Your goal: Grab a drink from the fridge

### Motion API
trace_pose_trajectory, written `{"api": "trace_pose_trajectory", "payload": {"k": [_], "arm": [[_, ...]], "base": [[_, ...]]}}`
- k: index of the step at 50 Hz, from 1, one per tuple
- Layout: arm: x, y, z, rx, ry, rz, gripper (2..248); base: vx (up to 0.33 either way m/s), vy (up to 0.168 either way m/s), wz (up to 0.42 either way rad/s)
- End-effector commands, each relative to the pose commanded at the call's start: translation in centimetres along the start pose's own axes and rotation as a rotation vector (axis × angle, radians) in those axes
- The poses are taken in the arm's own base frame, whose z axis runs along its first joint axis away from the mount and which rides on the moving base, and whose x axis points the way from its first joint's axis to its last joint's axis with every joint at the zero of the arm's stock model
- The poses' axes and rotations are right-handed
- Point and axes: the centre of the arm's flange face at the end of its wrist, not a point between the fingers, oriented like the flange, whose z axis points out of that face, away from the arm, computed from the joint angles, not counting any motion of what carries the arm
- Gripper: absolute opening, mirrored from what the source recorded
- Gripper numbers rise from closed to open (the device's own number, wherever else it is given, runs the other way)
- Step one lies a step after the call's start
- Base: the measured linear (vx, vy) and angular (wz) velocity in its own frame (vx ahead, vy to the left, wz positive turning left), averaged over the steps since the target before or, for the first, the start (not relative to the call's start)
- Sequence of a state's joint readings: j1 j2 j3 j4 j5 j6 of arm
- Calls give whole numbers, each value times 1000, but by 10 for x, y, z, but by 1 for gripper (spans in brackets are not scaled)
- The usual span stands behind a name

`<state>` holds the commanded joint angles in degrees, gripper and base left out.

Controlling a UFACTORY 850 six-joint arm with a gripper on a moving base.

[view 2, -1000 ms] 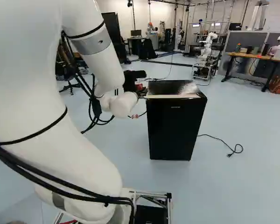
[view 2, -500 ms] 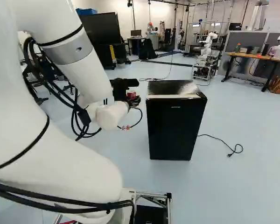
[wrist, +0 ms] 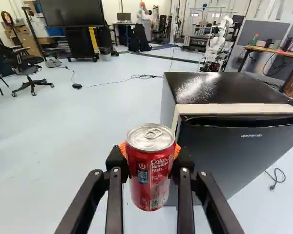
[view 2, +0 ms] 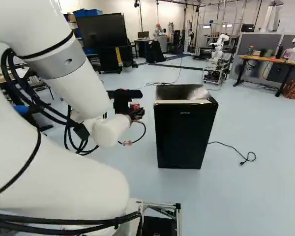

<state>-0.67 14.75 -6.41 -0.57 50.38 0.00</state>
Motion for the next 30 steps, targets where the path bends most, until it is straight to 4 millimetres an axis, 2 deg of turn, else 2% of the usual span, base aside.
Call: {"api": "trace_pose_trajectory", "payload": {"k": [30], "arm": [[-7,-3,-8,4,-10,3,98]], "base": [[0,0,0]]}}
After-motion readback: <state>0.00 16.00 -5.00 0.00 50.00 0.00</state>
